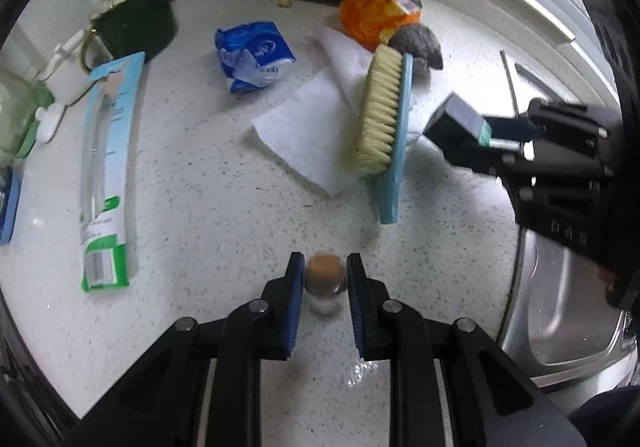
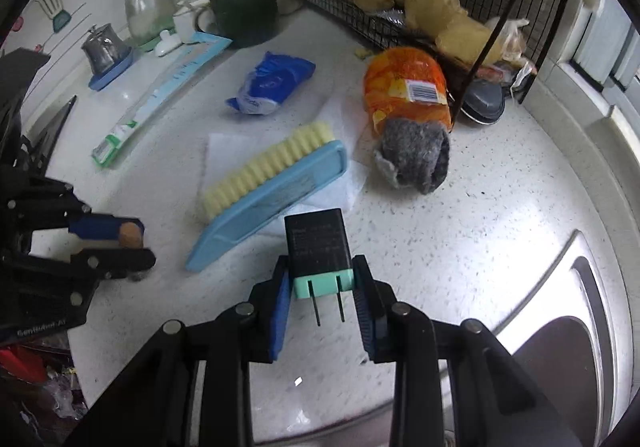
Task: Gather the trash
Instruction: 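Carry the vial and charger down over the red bucket with both tools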
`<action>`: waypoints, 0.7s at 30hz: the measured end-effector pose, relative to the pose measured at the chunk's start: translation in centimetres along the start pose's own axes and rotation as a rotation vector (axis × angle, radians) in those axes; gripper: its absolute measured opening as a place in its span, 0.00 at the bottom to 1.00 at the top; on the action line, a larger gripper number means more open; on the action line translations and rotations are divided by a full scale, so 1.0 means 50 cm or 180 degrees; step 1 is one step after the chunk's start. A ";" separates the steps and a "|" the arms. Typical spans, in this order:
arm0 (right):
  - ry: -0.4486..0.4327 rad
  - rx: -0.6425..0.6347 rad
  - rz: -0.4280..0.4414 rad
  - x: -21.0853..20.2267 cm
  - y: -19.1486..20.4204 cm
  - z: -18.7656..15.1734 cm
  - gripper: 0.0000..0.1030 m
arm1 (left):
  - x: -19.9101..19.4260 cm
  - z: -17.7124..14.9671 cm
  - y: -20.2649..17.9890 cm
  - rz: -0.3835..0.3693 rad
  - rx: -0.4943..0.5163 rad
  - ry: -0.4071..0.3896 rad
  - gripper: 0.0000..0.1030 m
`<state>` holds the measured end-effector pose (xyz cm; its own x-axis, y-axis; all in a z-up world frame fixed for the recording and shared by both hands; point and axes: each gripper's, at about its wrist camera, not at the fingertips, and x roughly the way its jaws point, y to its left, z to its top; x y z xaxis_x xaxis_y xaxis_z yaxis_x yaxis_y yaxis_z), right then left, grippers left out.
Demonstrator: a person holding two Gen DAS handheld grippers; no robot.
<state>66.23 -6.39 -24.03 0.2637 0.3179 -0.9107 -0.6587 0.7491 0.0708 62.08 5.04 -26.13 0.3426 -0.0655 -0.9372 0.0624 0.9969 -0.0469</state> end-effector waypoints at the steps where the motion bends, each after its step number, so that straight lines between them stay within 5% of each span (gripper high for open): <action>1: 0.0000 0.0027 0.0044 -0.009 0.005 -0.004 0.27 | -0.006 -0.001 0.001 -0.0008 -0.0012 -0.0023 0.18; 10: -0.0060 0.0016 0.0024 -0.088 0.057 -0.051 0.27 | -0.052 -0.044 -0.011 -0.0011 -0.0050 -0.0151 0.18; 21: -0.0118 0.0180 -0.0120 -0.193 0.163 -0.147 0.27 | -0.150 -0.182 -0.048 -0.0143 0.0165 -0.0336 0.18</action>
<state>53.15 -7.64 -17.65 0.3142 0.3094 -0.8975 -0.6073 0.7922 0.0604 50.85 3.55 -22.16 0.4350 -0.1168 -0.8928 0.1272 0.9896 -0.0675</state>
